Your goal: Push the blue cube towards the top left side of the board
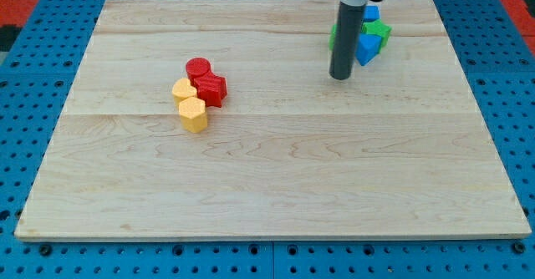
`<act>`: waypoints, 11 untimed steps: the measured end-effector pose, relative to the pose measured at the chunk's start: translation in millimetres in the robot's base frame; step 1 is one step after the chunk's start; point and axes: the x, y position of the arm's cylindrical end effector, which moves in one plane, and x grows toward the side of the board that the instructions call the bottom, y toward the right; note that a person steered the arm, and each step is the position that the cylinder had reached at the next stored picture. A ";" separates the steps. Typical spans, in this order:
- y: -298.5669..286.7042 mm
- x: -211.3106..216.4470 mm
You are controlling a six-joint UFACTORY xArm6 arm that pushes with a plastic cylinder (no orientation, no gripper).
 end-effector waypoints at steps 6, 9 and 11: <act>29.1 -125.0; -17.7 -155.1; -143.8 -154.2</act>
